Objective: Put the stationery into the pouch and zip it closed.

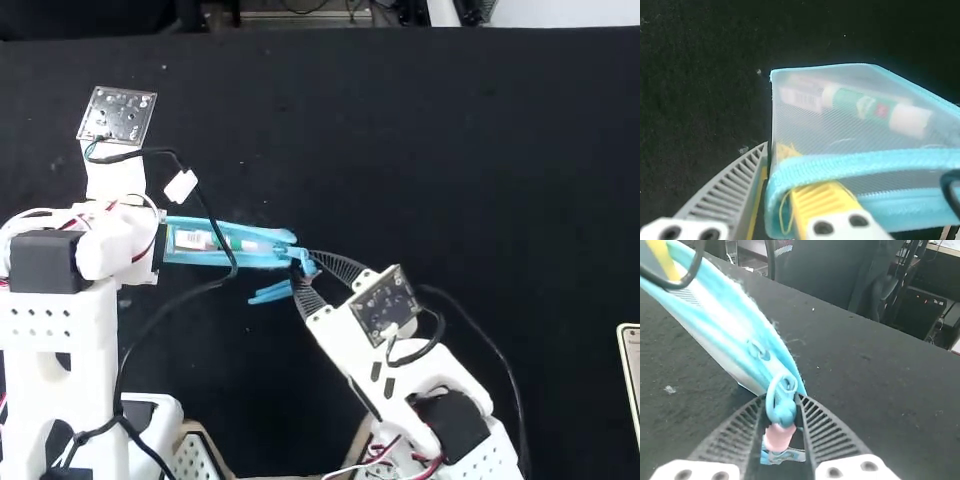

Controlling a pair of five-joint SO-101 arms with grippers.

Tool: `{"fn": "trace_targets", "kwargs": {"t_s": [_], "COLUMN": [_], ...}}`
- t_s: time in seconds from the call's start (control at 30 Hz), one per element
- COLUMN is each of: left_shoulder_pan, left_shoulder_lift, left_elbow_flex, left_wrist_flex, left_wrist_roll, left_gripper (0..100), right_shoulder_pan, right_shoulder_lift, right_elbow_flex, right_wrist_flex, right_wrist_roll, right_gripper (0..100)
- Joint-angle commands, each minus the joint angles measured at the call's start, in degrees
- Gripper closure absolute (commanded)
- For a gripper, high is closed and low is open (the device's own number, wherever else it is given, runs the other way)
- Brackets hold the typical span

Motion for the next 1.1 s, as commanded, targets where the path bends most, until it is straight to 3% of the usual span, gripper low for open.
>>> {"fn": "trace_targets", "kwargs": {"t_s": [0.0, 0.13, 0.37, 0.53, 0.73, 1.07], "left_shoulder_pan": [0.40, 0.40, 0.66, 0.40, 0.40, 0.40], "left_shoulder_lift": [0.09, 0.09, 0.09, 0.09, 0.09, 0.09], "left_elbow_flex": [0.40, 0.48, 0.48, 0.48, 0.48, 0.48], "left_wrist_flex": [-0.62, -0.53, -0.53, -0.53, -0.53, -0.53], "left_wrist_roll": [0.26, 0.26, 0.26, 0.26, 0.26, 0.26], "left_gripper": [97, 97, 97, 97, 97, 97], "right_shoulder_pan": [1.32, 0.62, -9.49, -9.49, -9.41, -9.41], "right_shoulder_lift": [-7.87, -8.04, -9.54, -9.54, -9.54, -9.54], "right_elbow_flex": [-4.09, -6.81, -4.35, -1.45, -2.51, -2.68], "right_wrist_flex": [0.35, 3.25, 7.12, 3.52, 5.54, 5.27], "right_wrist_roll": [-0.26, -0.35, -0.09, -0.09, -0.44, -0.53], "right_gripper": [98.4, 98.4, 98.3, 97.9, 86.1, 86.1]}}
